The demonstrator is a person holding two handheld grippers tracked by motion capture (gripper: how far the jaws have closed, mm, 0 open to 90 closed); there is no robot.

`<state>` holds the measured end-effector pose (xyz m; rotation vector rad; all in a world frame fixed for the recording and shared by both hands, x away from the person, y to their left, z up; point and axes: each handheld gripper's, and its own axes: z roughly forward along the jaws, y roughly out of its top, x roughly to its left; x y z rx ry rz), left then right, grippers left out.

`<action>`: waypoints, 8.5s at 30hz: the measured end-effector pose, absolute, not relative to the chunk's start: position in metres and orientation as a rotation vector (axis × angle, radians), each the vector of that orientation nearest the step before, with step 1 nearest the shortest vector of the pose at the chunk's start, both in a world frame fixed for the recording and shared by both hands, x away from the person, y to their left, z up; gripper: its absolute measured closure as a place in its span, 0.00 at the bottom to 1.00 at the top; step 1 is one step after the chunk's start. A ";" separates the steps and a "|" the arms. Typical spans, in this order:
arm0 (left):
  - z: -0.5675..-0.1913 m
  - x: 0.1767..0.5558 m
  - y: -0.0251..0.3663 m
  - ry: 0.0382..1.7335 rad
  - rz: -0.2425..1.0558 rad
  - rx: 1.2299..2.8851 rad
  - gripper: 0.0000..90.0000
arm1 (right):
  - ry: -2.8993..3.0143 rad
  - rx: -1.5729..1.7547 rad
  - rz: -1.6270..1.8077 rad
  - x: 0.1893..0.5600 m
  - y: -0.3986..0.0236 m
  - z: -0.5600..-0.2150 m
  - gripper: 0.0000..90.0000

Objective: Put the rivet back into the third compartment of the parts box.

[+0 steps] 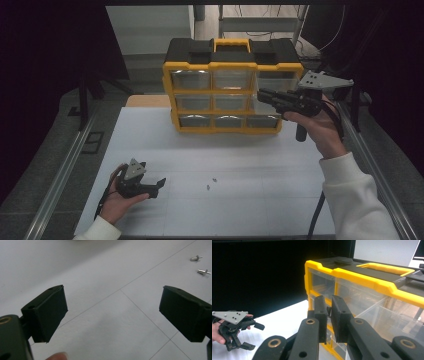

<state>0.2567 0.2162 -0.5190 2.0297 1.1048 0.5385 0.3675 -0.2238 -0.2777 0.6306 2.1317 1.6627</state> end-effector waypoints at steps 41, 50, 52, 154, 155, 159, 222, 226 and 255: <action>-0.519 0.257 0.217 1.104 0.539 2.029 0.09 | 1.943 0.881 1.501 0.405 -0.233 -0.270 0.79; -0.519 0.257 0.217 1.103 0.539 2.031 0.09 | 1.943 0.842 1.605 0.400 -0.229 -0.274 0.47; -0.519 0.257 0.217 1.102 0.539 2.033 0.09 | 1.945 0.813 1.622 0.397 -0.228 -0.276 0.45; -0.518 0.255 0.216 1.097 0.545 2.038 0.09 | 2.421 0.752 1.634 0.342 -0.171 -0.451 0.40; -0.518 0.255 0.216 1.096 0.545 2.039 0.09 | 2.427 0.751 1.628 0.342 -0.170 -0.452 0.40; -0.518 0.255 0.216 1.095 0.543 2.040 0.09 | 2.452 0.756 1.606 0.343 -0.168 -0.458 0.40; -0.517 0.254 0.216 1.089 0.546 2.038 0.09 | 2.669 0.772 1.283 0.341 -0.130 -0.508 0.40; -0.517 0.254 0.217 1.090 0.546 2.038 0.09 | 2.678 0.776 1.265 0.341 -0.127 -0.512 0.40; -0.517 0.254 0.217 1.086 0.547 2.039 0.09 | 2.670 0.688 1.059 0.335 -0.110 -0.532 0.52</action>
